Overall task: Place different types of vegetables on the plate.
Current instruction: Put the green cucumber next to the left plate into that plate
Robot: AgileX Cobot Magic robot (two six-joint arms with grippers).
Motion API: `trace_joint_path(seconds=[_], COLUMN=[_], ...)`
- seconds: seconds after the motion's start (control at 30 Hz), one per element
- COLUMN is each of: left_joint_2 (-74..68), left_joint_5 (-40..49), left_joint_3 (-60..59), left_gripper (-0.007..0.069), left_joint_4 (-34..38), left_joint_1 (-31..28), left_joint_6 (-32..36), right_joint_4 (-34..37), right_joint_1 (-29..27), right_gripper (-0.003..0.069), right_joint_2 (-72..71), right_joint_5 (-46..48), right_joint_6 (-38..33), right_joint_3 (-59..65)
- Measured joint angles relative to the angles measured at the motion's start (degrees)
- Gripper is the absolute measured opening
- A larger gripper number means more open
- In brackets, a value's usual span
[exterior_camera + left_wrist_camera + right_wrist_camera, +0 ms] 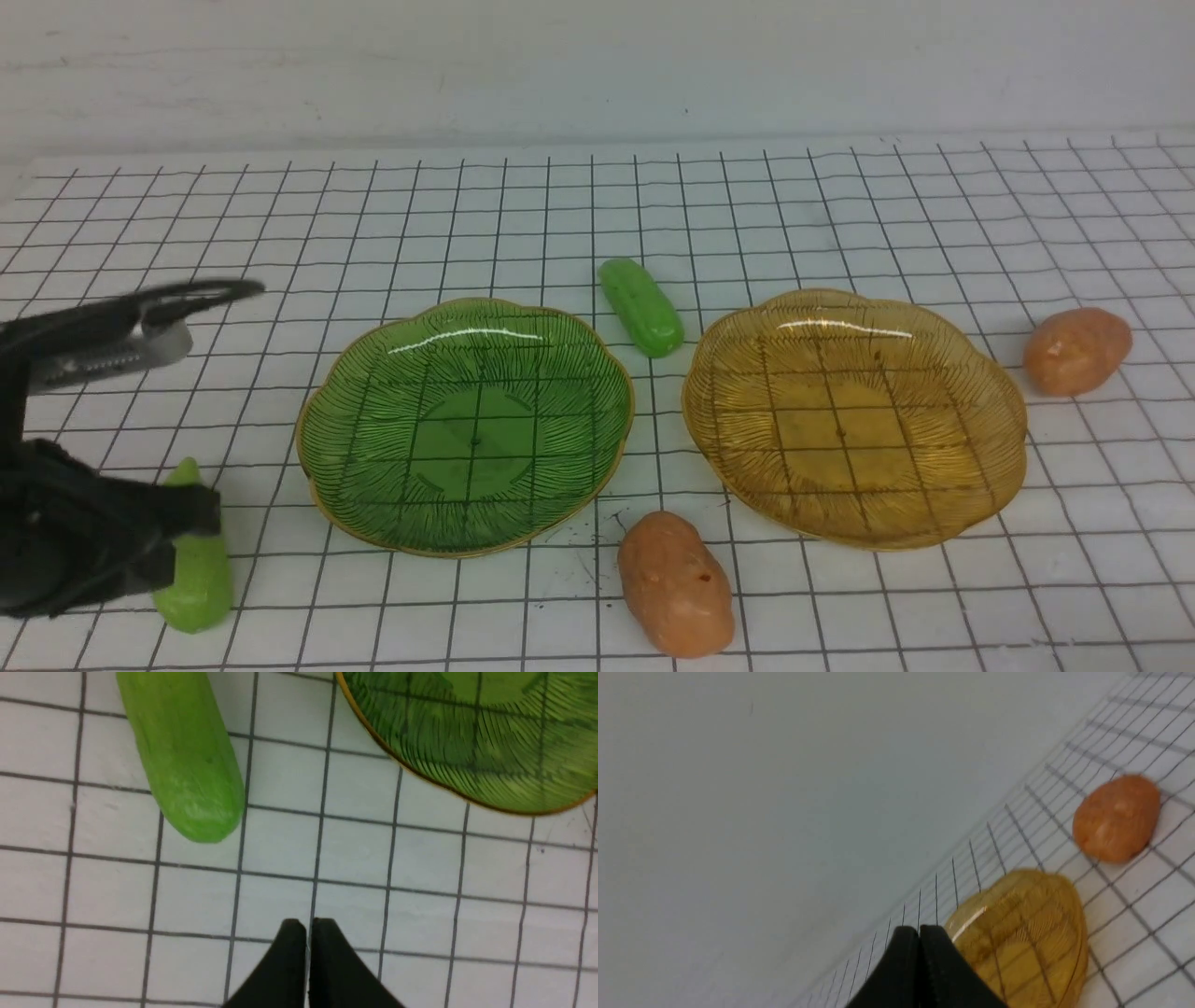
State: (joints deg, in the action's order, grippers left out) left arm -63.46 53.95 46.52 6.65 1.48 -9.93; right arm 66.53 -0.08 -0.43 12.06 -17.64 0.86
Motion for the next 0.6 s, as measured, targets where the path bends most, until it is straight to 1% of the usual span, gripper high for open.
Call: trace_joint_path(seconds=[0.1,0.2,0.23,0.3,0.37,0.43,0.5,0.57,0.6], left_joint_2=[-5.4,-11.0,-11.3,-14.8,-17.5,-19.8,-22.0,-24.3,-25.6], left_joint_5=[1.0,1.5,1.5,1.3,0.3,-1.6,-3.2,-4.9,-5.4], left_joint_3=[4.9,8.9,9.2,10.6,11.0,11.2,11.4,11.4,11.4], left_gripper=[-0.0004,-0.0004,-0.0002,0.0013,0.0050,0.0107,0.0178,0.0276,0.0347], left_joint_4=[0.1,0.0,0.0,-0.2,-0.2,0.1,0.3,0.3,0.3], left_joint_1=[-3.8,-7.5,-7.6,-8.8,-9.2,-9.2,-9.2,-9.2,-9.2], left_joint_6=[0.1,0.8,0.9,1.4,2.3,3.7,5.0,6.1,6.2], right_joint_4=[-0.1,-2.4,-2.7,-7.9,-12.2,-15.4,-16.6,-17.0,-17.0], right_joint_1=[0.0,0.0,0.0,0.0,0.0,0.0,0.0,0.0,0.0], right_gripper=[-0.0015,-0.0015,-0.0015,-0.0015,-0.0015,-0.0015,-0.0015,-0.0015,-0.0015], right_joint_2=[0.5,5.6,6.6,13.6,18.9,22.6,24.8,25.9,26.3], right_joint_5=[6.4,17.3,18.0,28.0,36.5,41.4,43.8,44.7,44.8], right_joint_6=[-1.3,-1.7,-1.7,-2.0,-2.4,-3.3,-4.3,-5.0,-5.4], right_joint_3=[-3.7,-11.2,-11.7,-17.6,-21.7,-24.8,-26.2,-27.0,-27.2])
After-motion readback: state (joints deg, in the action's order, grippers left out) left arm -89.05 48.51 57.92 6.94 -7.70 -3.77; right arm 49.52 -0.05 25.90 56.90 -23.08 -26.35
